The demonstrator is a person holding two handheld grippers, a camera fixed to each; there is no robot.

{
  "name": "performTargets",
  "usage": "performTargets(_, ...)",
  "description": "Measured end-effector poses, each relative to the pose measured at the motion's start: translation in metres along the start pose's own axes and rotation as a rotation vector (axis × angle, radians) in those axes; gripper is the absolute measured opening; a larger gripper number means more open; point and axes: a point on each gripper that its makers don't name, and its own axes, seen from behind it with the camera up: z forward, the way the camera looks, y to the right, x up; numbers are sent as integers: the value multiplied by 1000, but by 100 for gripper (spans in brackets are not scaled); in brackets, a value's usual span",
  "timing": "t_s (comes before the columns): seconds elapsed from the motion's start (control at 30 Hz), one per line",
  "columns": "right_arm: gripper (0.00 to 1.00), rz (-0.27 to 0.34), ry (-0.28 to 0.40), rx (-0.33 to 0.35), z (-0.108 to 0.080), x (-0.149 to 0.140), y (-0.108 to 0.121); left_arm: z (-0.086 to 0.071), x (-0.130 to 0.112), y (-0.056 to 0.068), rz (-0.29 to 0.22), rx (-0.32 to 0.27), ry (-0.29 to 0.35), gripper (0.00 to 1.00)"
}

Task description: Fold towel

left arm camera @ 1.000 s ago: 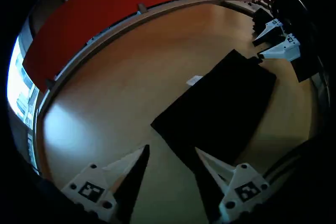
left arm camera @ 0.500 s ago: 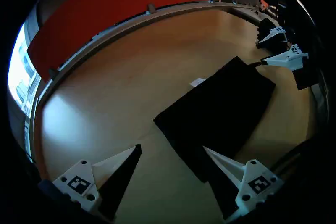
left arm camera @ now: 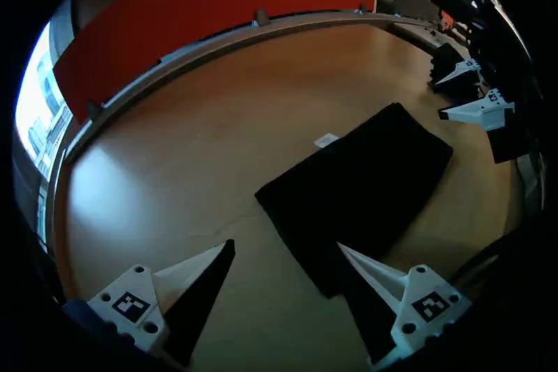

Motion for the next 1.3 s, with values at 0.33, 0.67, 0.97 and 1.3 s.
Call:
performTargets(0.33,100,-5,3,3,-10,-5,-3,-12,-9,1,-16,14,0,98)
performTargets(0.67,100,-17,6,14,-19,-9,-7,-29,-18,1,-65,40,8,98)
performTargets(0.97,100,-45,-2,42,-18,-13,-13,-44,-28,0,-128,67,15,98)
performTargets(1.3,100,-83,-8,71,-15,-13,-20,-59,-44,-3,-193,105,25,98)
